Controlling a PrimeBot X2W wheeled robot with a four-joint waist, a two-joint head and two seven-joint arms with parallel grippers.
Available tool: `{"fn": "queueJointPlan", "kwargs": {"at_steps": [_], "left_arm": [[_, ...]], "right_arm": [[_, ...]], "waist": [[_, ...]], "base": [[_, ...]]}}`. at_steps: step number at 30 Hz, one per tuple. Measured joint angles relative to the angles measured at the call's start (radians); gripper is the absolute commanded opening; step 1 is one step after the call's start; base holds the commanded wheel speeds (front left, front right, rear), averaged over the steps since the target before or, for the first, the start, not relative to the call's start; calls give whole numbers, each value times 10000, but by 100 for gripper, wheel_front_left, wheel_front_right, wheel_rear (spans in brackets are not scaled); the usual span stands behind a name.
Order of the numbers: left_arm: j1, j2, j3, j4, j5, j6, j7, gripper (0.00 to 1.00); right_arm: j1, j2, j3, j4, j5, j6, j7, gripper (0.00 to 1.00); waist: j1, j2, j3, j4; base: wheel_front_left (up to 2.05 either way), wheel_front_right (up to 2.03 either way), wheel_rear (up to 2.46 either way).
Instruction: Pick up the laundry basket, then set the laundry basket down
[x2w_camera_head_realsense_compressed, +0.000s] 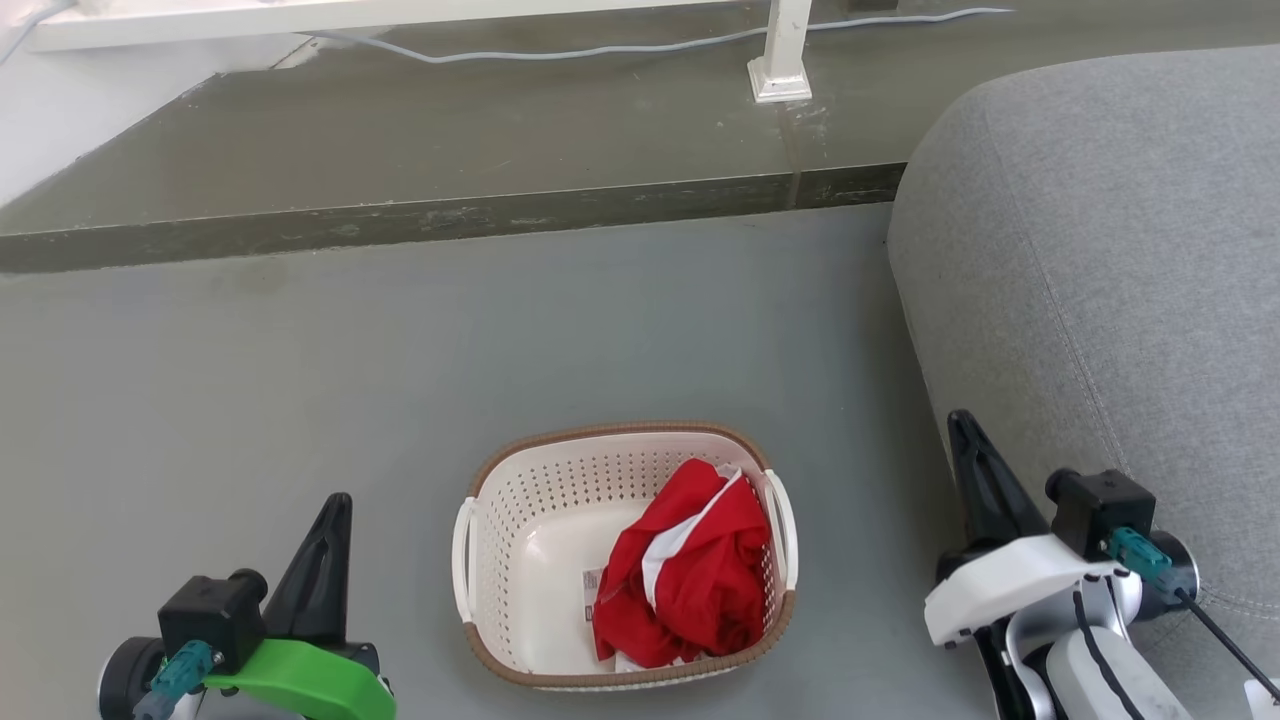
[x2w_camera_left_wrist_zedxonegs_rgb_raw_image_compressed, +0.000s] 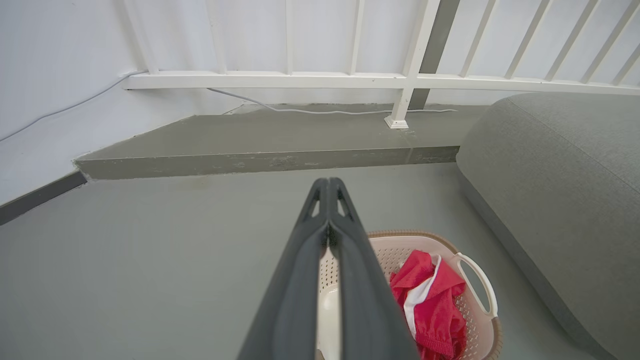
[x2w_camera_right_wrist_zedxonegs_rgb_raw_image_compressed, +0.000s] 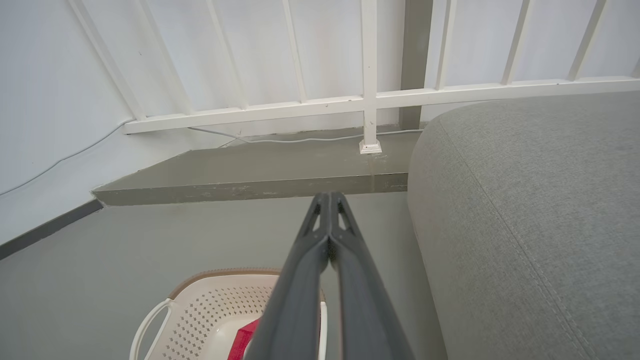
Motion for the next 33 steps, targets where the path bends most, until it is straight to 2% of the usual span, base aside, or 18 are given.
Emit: {"fn": "queueJointPlan", "kwargs": {"at_steps": [10, 17, 33], "left_arm": [[96, -232, 159, -10, -949, -176, 102, 0], [137, -472, 520, 27, -1948, -274, 341, 0], [136, -765, 1172, 339, -3716, -627, 794, 0]], "right_arm": [[353, 73, 17, -199, 936, 188, -4, 0], [366, 148, -303, -251, 2422, 353, 96, 0], [337, 161, -892, -182, 4702, 543, 512, 0]], "waist": [[0, -1, -84, 61], [0, 0, -175, 131], [0, 0, -339, 252]], "base": [[0, 0, 0], [0, 0, 0], [0, 0, 0]]}}
